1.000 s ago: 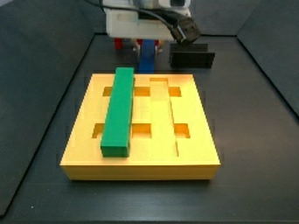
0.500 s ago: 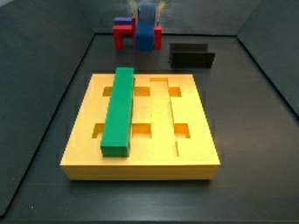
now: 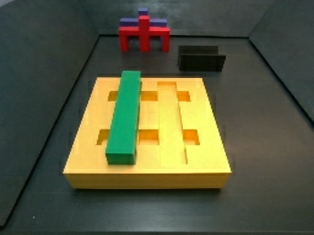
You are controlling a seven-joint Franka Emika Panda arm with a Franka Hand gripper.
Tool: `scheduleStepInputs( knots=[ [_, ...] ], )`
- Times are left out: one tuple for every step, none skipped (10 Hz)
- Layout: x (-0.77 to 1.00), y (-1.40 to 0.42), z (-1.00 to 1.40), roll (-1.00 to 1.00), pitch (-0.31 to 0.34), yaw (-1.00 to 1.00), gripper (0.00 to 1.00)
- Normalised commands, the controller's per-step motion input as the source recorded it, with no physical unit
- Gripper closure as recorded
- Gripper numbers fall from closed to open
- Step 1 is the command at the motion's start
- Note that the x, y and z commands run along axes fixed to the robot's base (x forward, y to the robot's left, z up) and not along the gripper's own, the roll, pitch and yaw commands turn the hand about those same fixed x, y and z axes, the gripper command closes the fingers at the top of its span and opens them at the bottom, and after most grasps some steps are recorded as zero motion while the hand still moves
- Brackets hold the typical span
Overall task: Pick up the blue object. Move up. Move to above the board. Insert the blue object.
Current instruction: Move to above the board, then insert the blue object.
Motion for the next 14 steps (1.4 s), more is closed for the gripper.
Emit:
scheduleStepInputs(
  knots=[
    [0.05, 0.00, 0.33, -0.01, 0.064, 0.00, 1.00],
    [0.02, 0.00, 0.18, -0.01, 0.068, 0.00, 1.00],
    [0.00, -1.40, 0.28, 0.02, 0.173, 0.05, 1.00],
    [-0.01, -1.40, 0.26, 0.03, 0.153, 0.06, 1.00],
    [0.01, -1.40, 0.27, 0.08, 0.137, 0.04, 1.00],
    [0.03, -1.40, 0.27, 0.03, 0.124, 0.02, 1.00],
    [0.05, -1.40, 0.27, 0.03, 0.126, 0.02, 1.00],
    [0.09, -1.40, 0.27, 0.02, 0.139, 0.02, 1.00],
    [0.09, -0.62, 0.13, 0.01, 0.152, 0.01, 1.00],
    [0.08, -0.31, 0.07, 0.01, 0.148, 0.01, 1.00],
    [0.00, 0.00, 0.00, 0.00, -0.007, 0.00, 1.00],
    [0.00, 0.00, -0.03, 0.00, 0.000, 0.00, 1.00],
    [0.00, 0.00, -0.04, -0.01, 0.000, 0.00, 1.00],
    [0.00, 0.00, -0.06, -0.01, 0.000, 0.00, 1.00]
  ],
)
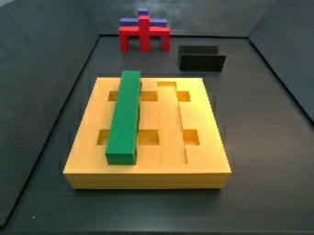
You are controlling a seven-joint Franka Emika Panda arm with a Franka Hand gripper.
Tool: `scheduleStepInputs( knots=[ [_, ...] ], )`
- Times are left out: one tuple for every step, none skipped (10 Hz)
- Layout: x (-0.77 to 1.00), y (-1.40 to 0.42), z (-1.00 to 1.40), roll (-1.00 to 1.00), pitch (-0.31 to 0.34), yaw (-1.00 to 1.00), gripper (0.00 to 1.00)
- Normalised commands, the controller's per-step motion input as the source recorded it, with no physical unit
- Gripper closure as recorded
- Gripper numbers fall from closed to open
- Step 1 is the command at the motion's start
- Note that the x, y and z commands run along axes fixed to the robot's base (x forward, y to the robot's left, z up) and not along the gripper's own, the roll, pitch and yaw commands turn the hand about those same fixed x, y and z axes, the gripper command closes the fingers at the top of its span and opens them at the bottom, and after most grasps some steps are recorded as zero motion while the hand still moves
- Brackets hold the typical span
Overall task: Pick up the blue object. Move up. Move to above the board. Insert the blue object.
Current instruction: Insert the blue object.
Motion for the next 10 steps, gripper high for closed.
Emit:
scheduleStepInputs(
  knots=[
    [0.00, 0.00, -0.08, -0.01, -0.014, 0.00, 1.00],
    [0.00, 0.00, -0.16, 0.00, -0.014, 0.00, 1.00],
    [0.03, 0.00, -0.23, 0.00, -0.009, 0.00, 1.00],
    [0.07, -0.03, -0.31, 0.03, -0.019, 0.00, 1.00],
    [0.07, -0.05, -0.62, 0.14, -0.151, 0.00, 1.00],
    [0.11, -0.12, -0.63, 0.19, -0.213, 0.00, 1.00],
    [0.09, -0.09, -0.63, 0.24, -0.183, 0.00, 1.00],
    [0.05, -0.09, -0.67, 0.27, -0.147, 0.00, 1.00],
    [0.01, -0.13, -0.74, 0.24, -0.140, 0.00, 1.00],
    [0.03, -0.17, -0.75, 0.21, -0.151, 0.00, 1.00]
  ],
)
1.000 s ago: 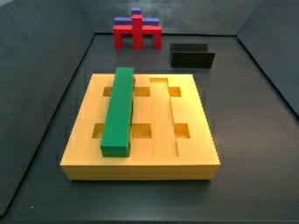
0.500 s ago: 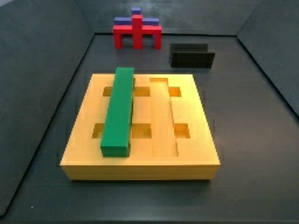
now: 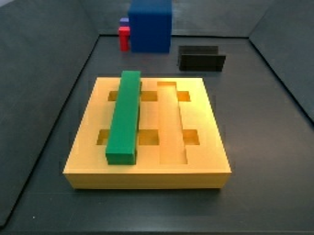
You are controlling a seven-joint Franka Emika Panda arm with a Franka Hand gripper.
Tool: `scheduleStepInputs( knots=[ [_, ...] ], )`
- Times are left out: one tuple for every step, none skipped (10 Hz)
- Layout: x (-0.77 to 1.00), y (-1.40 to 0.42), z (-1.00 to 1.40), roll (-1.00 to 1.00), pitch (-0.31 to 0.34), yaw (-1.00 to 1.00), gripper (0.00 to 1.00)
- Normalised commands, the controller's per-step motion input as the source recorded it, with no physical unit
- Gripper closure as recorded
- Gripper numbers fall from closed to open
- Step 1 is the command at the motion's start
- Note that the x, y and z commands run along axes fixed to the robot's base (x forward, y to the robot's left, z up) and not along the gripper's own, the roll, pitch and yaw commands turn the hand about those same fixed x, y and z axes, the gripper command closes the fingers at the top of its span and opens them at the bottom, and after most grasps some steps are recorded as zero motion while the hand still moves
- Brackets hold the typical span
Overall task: Pick up the blue object. Move up. Move to above the board. Insert the blue object.
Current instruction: Insert the blue object.
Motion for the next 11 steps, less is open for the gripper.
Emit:
scheduleStepInputs(
  knots=[
    [0.04, -0.16, -0.81, 0.15, -0.170, 0.00, 1.00],
    [0.07, -0.11, -0.88, 0.00, -0.184, 0.03, 1.00],
    [0.22, -0.04, -0.92, -0.05, -0.137, 0.09, 1.00],
    [0.21, -0.06, -0.83, -0.10, -0.144, 0.05, 1.00],
    [0.17, 0.00, -0.67, -0.15, -0.220, 0.03, 1.00],
    [0.10, 0.00, -0.75, -0.12, -0.189, 0.00, 1.00],
    [0.07, -0.12, -0.88, -0.09, -0.093, 0.00, 1.00],
    [0.05, -0.19, -0.99, 0.00, -0.137, 0.01, 1.00],
    [0.07, -0.21, -0.95, 0.05, -0.147, 0.01, 1.00],
    [0.09, -0.17, -0.88, 0.11, -0.109, 0.00, 1.00],
    [0.06, -0.03, -0.68, 0.22, -0.047, 0.07, 1.00]
  ],
)
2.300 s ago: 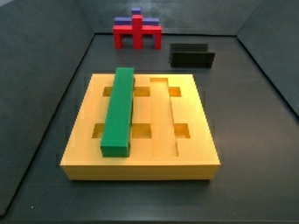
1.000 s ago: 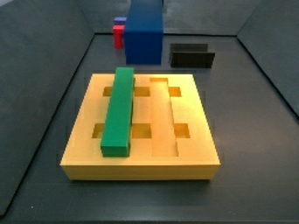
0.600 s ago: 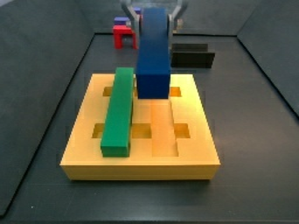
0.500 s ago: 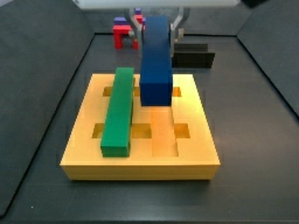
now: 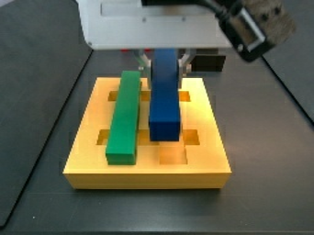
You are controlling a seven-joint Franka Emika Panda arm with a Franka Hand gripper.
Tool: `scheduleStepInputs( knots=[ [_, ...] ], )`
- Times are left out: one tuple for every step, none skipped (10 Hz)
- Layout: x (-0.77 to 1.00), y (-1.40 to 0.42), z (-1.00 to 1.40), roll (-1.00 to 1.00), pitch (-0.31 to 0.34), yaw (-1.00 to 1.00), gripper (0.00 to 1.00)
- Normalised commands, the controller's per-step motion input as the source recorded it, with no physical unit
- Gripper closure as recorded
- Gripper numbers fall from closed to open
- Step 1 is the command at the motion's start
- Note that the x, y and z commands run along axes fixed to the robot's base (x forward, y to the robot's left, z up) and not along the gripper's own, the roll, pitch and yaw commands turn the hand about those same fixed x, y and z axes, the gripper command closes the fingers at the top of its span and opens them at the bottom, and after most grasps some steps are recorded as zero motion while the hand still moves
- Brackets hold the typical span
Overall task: Pick up the blue object. Move up. Move to above the board. Insert the blue object.
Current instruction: Insert the blue object.
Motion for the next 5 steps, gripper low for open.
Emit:
scheduleStepInputs(
  knots=[
    [0.07, 0.00, -0.53, 0.29, 0.000, 0.09, 1.00],
    [0.16, 0.00, -0.27, 0.23, 0.109, 0.01, 1.00],
    [0.17, -0.07, -0.22, 0.19, 0.070, 0.06, 1.00],
    [0.21, -0.17, -0.22, 0.12, 0.014, 0.09, 1.00],
    [0.22, -0.09, -0.25, 0.07, 0.036, 0.01, 1.00]
  ],
)
